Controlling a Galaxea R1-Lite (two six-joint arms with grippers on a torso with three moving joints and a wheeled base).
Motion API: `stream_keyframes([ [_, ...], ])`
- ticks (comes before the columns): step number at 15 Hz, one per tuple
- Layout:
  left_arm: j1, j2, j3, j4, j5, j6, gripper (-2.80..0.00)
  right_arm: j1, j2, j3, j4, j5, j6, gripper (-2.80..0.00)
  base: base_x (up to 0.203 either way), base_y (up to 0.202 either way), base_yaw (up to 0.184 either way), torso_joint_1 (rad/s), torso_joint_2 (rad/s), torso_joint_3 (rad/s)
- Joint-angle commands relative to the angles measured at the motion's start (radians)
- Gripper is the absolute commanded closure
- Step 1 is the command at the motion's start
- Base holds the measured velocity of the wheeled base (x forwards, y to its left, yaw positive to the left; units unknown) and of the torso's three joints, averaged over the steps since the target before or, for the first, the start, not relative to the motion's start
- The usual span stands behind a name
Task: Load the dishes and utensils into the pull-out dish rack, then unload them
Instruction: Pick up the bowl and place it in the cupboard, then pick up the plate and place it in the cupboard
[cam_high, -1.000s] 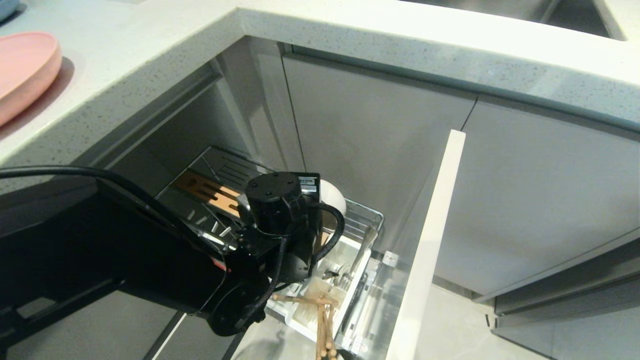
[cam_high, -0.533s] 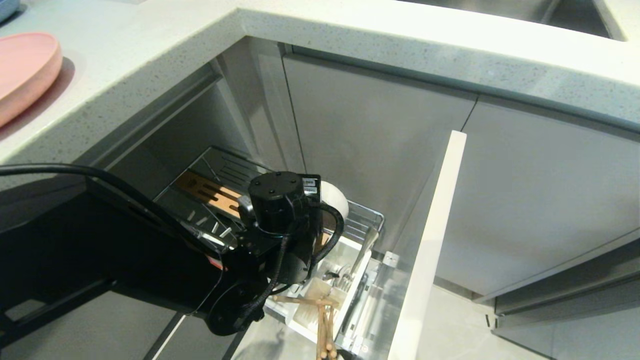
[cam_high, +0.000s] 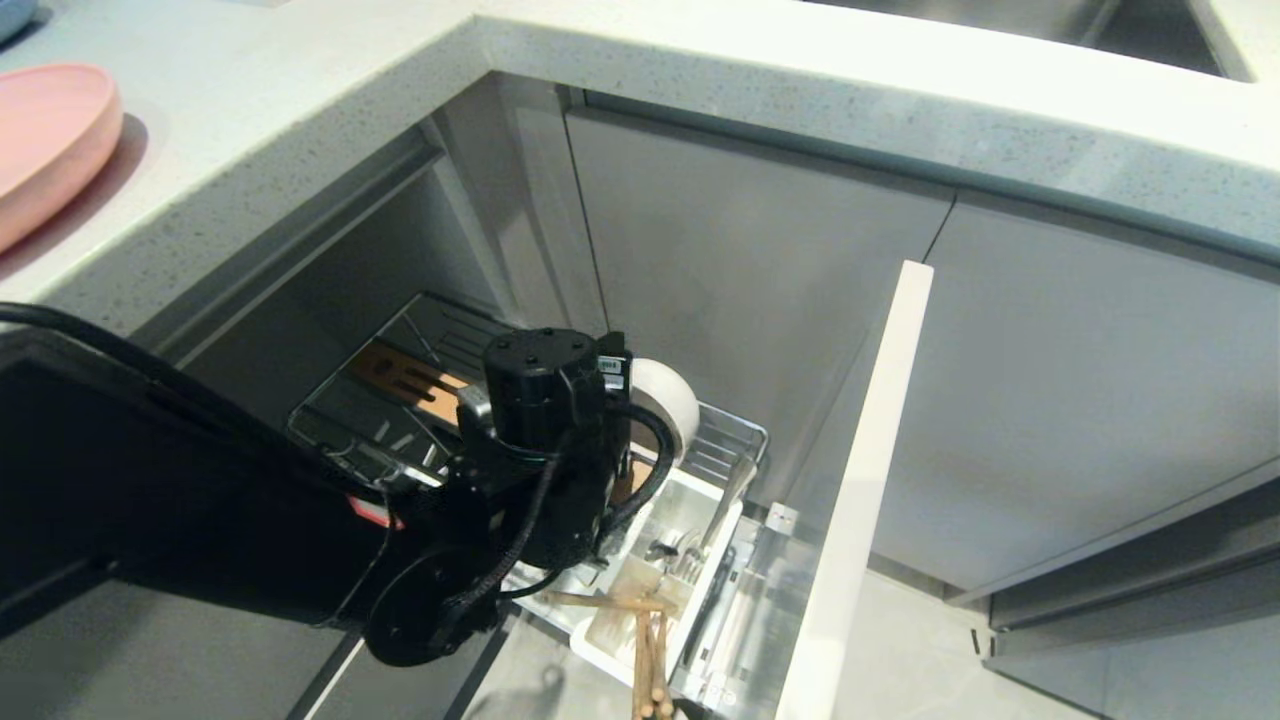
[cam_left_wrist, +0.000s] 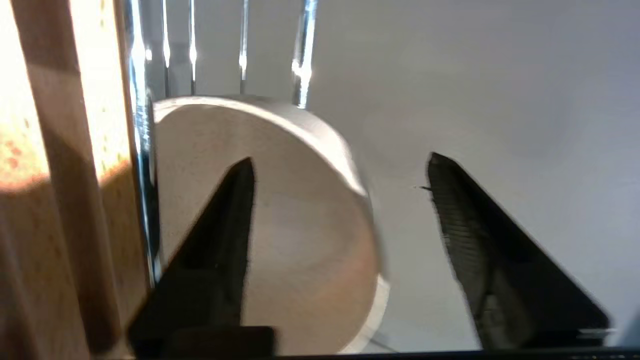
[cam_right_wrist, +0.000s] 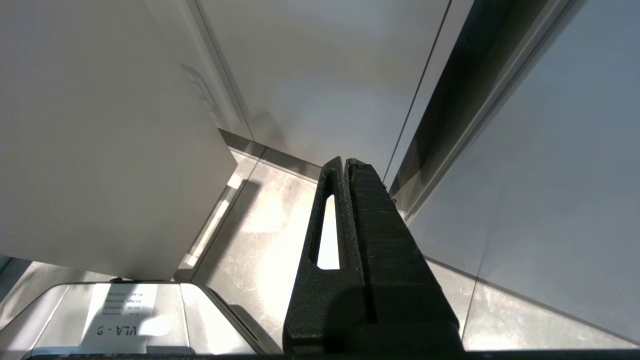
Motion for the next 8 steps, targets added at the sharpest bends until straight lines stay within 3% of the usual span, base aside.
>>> stream_keyframes([
  [1, 0.001, -0.073, -0.001, 0.041, 0.005, -0.008, -2.80, 0.000, 0.000, 0.002, 0.000, 0.000, 0.000, 0.00, 0.000, 0.000, 0.000, 0.000, 0.00, 0.000],
  [6, -0.007, -0.199, -0.002, 0.265, 0.000, -0.013, -2.80, 0.000, 0.000, 0.002, 0.000, 0.000, 0.000, 0.00, 0.000, 0.000, 0.000, 0.000, 0.00, 0.000],
  [7, -0.008, -0.218, -0.006, 0.289, 0.001, -0.008, 0.00, 0.000, 0.000, 0.002, 0.000, 0.000, 0.000, 0.00, 0.000, 0.000, 0.000, 0.000, 0.00, 0.000],
  [8, -0.010, -0.239, -0.012, 0.317, -0.001, 0.012, 0.00, 0.000, 0.000, 0.002, 0.000, 0.000, 0.000, 0.00, 0.000, 0.000, 0.000, 0.000, 0.00, 0.000],
])
